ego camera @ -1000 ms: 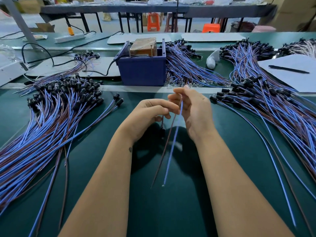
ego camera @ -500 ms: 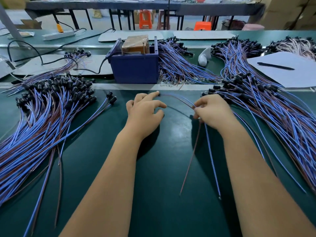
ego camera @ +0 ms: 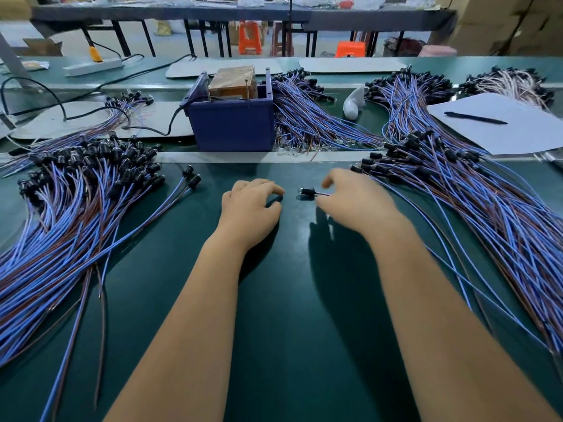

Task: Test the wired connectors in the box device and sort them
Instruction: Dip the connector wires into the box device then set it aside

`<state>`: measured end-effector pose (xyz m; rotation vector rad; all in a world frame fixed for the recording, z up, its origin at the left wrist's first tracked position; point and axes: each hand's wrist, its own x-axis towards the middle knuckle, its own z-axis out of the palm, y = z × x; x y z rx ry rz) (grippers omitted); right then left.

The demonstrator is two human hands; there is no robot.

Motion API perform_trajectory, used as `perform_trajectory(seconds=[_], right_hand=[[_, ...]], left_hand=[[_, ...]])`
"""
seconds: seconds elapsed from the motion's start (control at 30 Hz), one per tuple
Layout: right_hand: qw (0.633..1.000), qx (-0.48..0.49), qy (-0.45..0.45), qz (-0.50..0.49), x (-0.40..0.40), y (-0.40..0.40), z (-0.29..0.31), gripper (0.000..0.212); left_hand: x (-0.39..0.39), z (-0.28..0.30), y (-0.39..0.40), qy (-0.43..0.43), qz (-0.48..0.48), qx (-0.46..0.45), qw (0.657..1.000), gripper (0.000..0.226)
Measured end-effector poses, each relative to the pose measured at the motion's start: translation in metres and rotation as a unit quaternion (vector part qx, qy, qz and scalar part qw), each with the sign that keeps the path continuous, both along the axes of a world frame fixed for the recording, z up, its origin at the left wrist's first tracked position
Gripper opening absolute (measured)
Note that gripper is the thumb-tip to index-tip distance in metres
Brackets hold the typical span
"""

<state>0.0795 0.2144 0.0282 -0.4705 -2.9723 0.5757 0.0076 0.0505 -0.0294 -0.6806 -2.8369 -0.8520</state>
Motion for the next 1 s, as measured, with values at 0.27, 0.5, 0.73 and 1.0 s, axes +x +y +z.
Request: perform_trajectory(seconds=[0.27,0.5,0.73,1.0], right_hand=[[0.991,0.1,0.039,-0.078,-0.012,0.005,-0.035,0.036],[0.983,0.076,-0.005,-0.168,0.002,0.054,-0.039,0.055],[0.982,0.105,0.0,-0.158,-0.01,0.02,-0.034,0.047],[0.991,-0.074,0.096,0.062,-0.033,-0.069,-0.033,0.032]], left_hand=[[-0.001,0.0,-0.002,-0.016,0.007,0.012,1.0,0.039],[-0.001,0.0,-0.001,-0.019,0.009,0.017,1.0,0.035],[0.001,0.003,0.001,-0.002,0.017,0.032,0.999,0.039],[-0.001,0.019,-0.025,0.085,0.225,0.105,0.965,0.038]])
